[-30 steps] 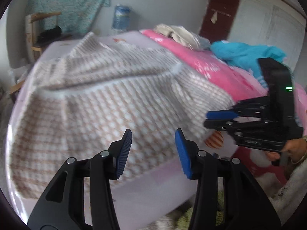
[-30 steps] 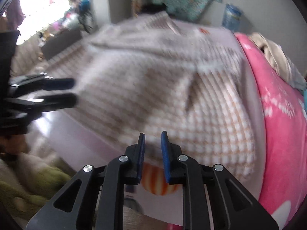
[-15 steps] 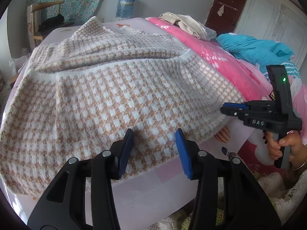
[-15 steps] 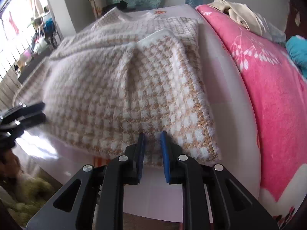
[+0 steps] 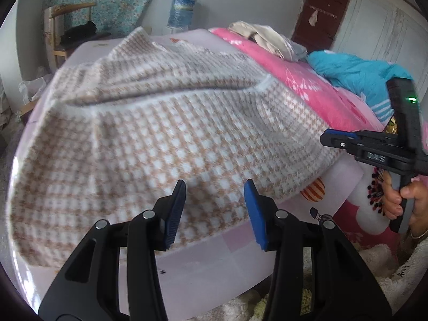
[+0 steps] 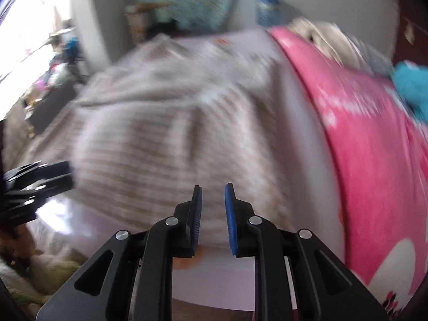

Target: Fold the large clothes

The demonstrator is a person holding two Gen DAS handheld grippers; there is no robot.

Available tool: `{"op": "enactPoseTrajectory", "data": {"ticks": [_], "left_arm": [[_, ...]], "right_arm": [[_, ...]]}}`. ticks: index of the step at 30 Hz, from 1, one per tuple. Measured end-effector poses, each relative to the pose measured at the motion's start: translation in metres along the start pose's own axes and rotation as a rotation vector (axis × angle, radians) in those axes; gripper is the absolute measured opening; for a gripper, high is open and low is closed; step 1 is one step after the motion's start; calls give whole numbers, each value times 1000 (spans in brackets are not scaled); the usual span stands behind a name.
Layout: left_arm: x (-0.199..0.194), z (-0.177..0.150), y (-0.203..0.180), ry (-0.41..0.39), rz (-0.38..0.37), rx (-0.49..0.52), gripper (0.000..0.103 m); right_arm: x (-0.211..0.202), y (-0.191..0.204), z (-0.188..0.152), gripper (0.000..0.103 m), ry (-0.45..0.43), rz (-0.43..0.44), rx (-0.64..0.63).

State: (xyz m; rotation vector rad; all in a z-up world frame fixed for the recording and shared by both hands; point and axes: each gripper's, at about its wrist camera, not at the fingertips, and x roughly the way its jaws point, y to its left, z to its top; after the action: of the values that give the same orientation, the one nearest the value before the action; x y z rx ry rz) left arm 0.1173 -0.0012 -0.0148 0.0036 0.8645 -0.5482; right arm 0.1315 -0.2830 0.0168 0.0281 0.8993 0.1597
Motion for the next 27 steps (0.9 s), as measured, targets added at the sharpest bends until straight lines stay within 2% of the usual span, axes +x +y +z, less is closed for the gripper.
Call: {"op": "enactPoseTrajectory", "data": {"ticks": [5, 8, 9, 12, 16, 20, 23, 27], "left_arm": [[-16, 0, 24, -22, 93, -64, 44], [-24, -5, 45, -29, 142, -129, 44], [-27, -7, 53, -31, 158, -151, 43], [-32, -12, 72, -36, 184, -199, 43], [-41, -16, 89, -46, 211, -233, 41], [-49, -16, 97, -71, 241, -233, 41], [-46, -17, 107, -66, 251, -250, 40], [-44, -23, 116, -58, 250, -270, 34]], "right_arm": [[-7, 59, 7, 18, -54, 215, -145], [10, 95, 8, 18, -36, 337, -231], [20, 102, 7, 18, -19, 354, -245], [57, 117, -4, 18, 82, 304, -292], [42, 120, 7, 16, 63, 299, -320], [29, 140, 14, 16, 8, 360, -373], [68, 154, 1, 16, 80, 311, -412], [52, 154, 15, 16, 67, 355, -382]]}}
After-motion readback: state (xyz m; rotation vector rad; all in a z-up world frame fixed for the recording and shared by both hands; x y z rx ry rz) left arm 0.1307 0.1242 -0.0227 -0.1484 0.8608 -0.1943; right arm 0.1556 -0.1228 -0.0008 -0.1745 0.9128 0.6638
